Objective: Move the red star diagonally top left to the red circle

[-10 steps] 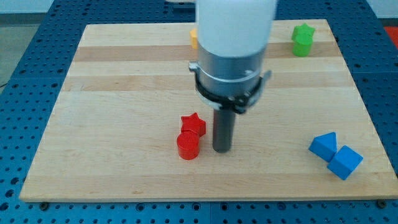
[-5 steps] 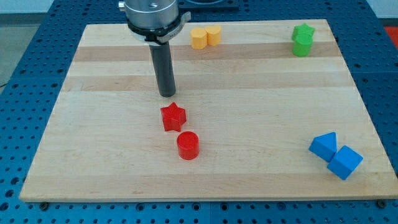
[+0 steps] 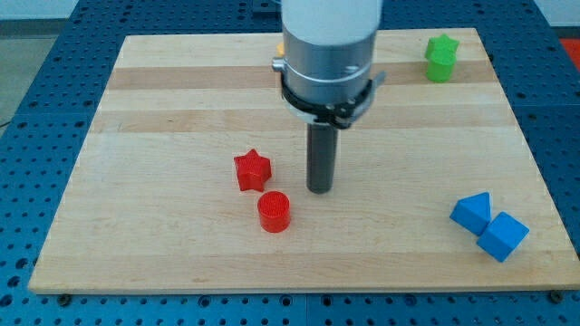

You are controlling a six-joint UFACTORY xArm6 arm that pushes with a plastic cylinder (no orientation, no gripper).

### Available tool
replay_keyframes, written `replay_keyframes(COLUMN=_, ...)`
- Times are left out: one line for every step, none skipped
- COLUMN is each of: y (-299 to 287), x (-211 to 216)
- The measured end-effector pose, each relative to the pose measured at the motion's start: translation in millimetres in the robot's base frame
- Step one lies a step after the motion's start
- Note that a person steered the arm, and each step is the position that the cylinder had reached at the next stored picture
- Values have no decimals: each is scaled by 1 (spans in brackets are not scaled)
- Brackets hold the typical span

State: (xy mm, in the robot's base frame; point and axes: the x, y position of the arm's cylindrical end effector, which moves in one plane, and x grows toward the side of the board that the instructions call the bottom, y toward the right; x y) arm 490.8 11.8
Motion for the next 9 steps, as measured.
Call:
replay_keyframes(y=-18, x=-26)
replay_keyframes(y=-30, x=-26)
replay_keyframes(y=-56, x=-26)
replay_keyframes(y=-90, x=-26)
replay_keyframes(y=-124, x=-26)
replay_keyframes(y=-153, x=-26)
replay_keyframes(y=-181, x=-26)
replay_keyframes(y=-209, x=-13)
replay_keyframes(y=-216, x=48)
